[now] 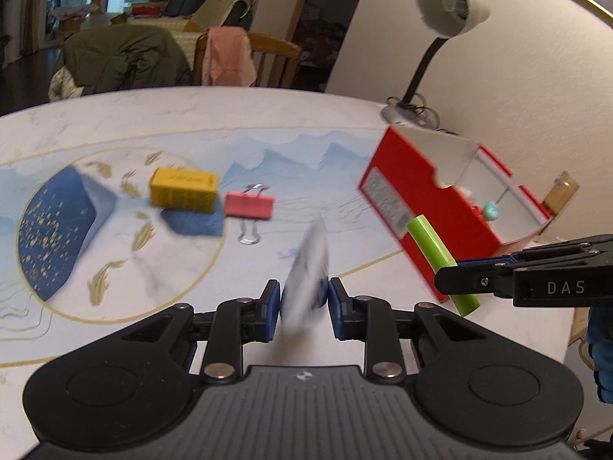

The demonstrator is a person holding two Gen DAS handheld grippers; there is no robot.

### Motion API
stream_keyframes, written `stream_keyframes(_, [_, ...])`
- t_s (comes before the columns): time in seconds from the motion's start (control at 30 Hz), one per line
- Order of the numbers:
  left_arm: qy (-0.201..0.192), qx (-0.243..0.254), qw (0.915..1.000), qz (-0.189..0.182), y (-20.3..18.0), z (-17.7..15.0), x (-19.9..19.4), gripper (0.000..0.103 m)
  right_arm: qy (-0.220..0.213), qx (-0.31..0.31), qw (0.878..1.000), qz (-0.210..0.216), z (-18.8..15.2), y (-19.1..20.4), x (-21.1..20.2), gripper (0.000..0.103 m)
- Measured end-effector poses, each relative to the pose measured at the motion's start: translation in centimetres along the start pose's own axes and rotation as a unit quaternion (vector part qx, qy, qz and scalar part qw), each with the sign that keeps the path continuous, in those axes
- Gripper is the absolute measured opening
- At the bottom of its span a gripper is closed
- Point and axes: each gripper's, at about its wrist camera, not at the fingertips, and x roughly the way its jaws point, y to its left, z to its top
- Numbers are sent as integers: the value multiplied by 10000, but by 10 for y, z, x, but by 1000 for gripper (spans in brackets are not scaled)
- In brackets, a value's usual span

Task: Organize rigid objects
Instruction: 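Carry the toothpaste tube and green highlighter into the shoebox and open both tools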

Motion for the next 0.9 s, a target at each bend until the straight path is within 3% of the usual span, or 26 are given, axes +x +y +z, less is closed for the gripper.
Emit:
stream_keyframes(0.43, [-240,299,9985,-381,-73,39,-13,25,-584,252,9979,-71,12,-50,-55,15])
stream_keyframes(0.9, [-184,575,9960,-662,-158,78,18,25,-902,433,9938,-487,22,-141,-79,15])
